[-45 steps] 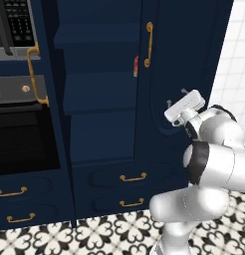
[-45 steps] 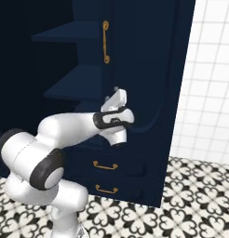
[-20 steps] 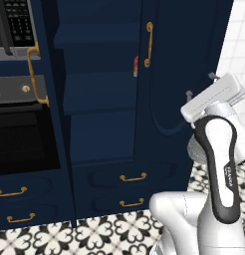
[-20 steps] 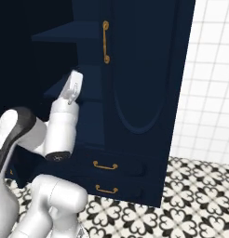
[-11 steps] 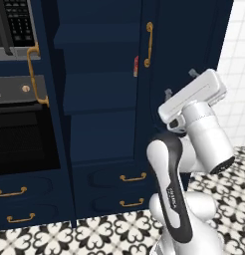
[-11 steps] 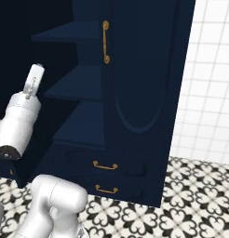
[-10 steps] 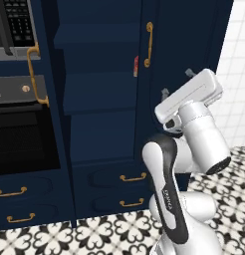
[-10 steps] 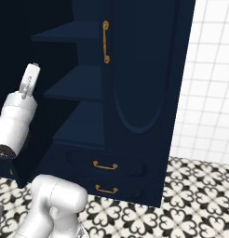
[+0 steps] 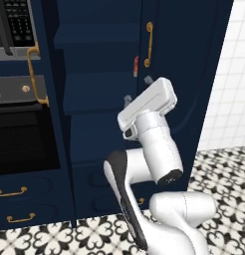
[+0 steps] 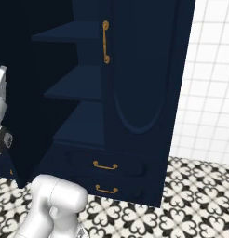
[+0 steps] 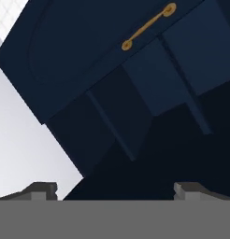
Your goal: Pick the jam and place it on the digital scale for weighing, and close the cabinet.
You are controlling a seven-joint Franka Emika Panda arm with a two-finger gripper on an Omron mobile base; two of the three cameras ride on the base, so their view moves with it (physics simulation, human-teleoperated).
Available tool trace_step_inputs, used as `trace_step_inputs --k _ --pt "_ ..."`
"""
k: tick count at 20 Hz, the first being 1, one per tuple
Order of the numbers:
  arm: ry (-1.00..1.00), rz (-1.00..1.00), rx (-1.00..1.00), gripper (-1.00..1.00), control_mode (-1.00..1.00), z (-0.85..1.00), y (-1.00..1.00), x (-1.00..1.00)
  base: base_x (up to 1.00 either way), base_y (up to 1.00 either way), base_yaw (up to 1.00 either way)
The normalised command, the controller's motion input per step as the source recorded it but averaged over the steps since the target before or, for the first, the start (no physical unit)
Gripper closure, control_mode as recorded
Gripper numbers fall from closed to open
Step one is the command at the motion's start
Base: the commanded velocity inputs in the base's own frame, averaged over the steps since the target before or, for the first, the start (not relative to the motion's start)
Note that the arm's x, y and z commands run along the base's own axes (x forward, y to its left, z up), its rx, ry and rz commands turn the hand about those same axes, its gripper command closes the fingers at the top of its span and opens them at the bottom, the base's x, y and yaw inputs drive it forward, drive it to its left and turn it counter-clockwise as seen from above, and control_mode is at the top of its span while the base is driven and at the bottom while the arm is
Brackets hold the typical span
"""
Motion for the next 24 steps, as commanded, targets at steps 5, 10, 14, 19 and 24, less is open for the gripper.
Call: trace_step_inputs --k 5,10,14,19,24 --pt "0.00 -0.08 -0.01 -1.00 -1.00 -0.14 1.00 -0.18 0.00 0.00 0.00" --pt "0.00 -0.11 -0.03 -1.00 -1.00 -0.13 0.97 -0.37 0.00 0.00 0.00" --pt "-0.01 -0.19 0.00 -1.00 -1.00 0.06 0.61 -1.00 0.00 0.00 0.00" --pt "0.23 -0.03 -0.06 -1.00 -1.00 0.19 0.78 -0.97 0.00 0.00 0.00" --pt "-0.15 0.01 -0.17 -1.00 -1.00 0.04 1.00 -0.99 0.00 0.00 0.00"
